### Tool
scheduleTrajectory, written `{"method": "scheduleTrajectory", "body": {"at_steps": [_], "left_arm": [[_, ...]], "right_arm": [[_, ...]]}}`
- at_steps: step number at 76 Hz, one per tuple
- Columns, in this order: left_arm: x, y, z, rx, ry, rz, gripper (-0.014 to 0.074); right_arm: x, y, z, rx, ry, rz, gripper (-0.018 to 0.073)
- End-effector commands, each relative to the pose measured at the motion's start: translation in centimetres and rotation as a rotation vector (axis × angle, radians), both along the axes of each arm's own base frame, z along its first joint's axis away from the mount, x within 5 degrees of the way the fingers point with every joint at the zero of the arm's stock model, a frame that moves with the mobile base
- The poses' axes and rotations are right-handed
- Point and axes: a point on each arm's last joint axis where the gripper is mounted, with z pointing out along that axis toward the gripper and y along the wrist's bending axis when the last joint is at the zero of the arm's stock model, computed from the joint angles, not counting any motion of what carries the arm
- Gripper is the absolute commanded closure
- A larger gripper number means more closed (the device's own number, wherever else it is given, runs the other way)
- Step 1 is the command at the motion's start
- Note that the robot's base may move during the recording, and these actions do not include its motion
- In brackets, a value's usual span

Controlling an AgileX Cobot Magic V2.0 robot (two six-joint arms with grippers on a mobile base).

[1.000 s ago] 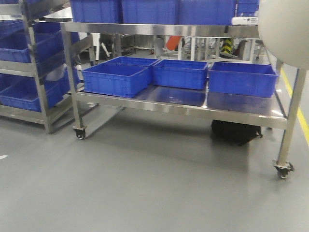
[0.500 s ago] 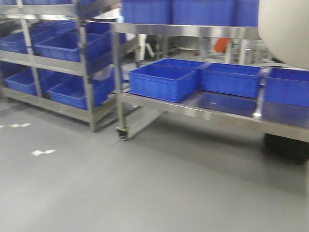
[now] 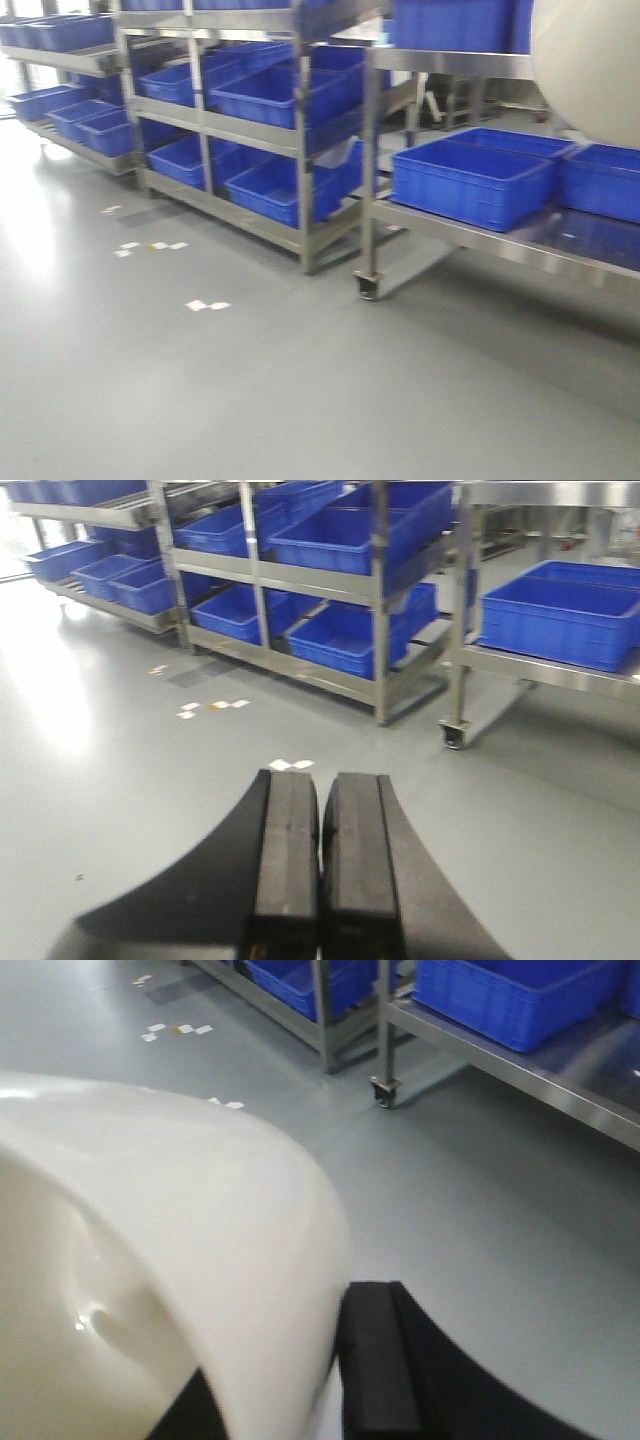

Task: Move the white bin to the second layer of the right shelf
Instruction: 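Turn the base past the blue-crate racks carrying the bin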

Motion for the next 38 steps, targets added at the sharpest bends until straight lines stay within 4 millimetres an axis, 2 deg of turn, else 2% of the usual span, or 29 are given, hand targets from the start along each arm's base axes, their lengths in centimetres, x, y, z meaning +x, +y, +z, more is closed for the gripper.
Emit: {"method": "scheduleTrajectory", "body": {"at_steps": [1,38], "left_arm": [[0.07,-0.03,-0.39,-0.009,-0.062,-0.004,0.0512],[0.07,-0.03,-0.39,-0.009,-0.062,-0.004,0.0512]], "right_arm": [[0.17,-0.12,1.97,0.026,-0.129,-0.017,0.0511],[0.17,-0.12,1.97,0.026,-0.129,-0.017,0.0511]]}}
